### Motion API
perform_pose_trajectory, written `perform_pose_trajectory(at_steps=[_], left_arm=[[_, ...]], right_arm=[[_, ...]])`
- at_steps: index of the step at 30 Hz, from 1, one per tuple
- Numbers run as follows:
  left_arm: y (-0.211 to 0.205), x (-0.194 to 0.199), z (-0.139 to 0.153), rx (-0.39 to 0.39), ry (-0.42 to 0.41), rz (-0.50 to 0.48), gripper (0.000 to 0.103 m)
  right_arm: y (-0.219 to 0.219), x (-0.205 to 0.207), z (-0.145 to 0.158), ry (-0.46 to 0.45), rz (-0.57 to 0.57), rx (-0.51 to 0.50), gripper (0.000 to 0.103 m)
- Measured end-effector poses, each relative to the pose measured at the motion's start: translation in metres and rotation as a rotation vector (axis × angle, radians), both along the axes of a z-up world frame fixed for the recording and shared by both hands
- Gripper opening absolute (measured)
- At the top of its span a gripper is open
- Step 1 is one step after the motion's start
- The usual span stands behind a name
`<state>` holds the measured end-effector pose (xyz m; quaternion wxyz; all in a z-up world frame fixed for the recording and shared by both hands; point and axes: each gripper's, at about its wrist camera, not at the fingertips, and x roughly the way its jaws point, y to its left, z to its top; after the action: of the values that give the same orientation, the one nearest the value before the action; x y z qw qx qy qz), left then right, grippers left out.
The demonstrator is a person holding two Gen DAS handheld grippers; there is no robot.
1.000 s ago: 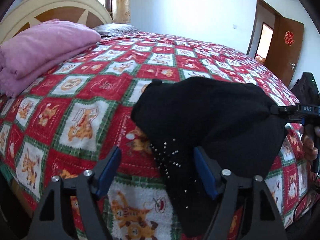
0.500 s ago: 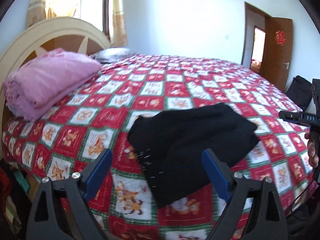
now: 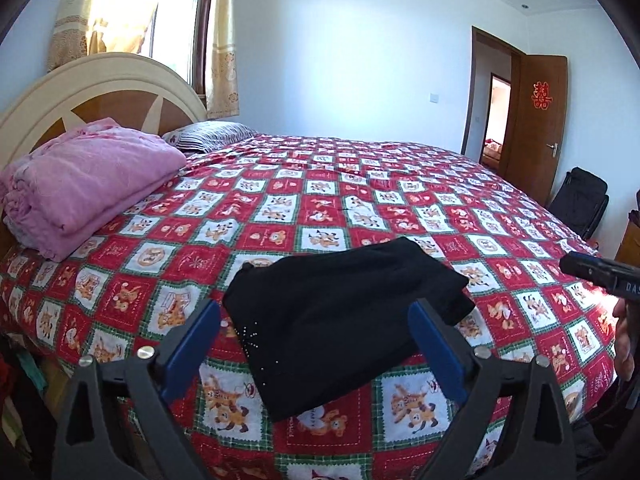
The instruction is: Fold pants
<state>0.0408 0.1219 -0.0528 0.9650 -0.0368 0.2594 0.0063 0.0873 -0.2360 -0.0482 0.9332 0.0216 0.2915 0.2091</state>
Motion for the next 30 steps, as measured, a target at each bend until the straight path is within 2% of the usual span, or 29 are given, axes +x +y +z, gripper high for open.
perform_pose_trajectory(at_steps=[25,30], left_arm=[[-0.004,-0.002,-0.001,-0.016,0.004,0.008,0.099],[-0.003,-0.002,-0.002,-0.021,0.008,0.009,0.103]], right_arm=[[0.012,-0.017,0.009,-0.036,0.025,-0.011,0.068],[0.012,-0.018,0.010,-0.043,0.021,-0.007,0.068]])
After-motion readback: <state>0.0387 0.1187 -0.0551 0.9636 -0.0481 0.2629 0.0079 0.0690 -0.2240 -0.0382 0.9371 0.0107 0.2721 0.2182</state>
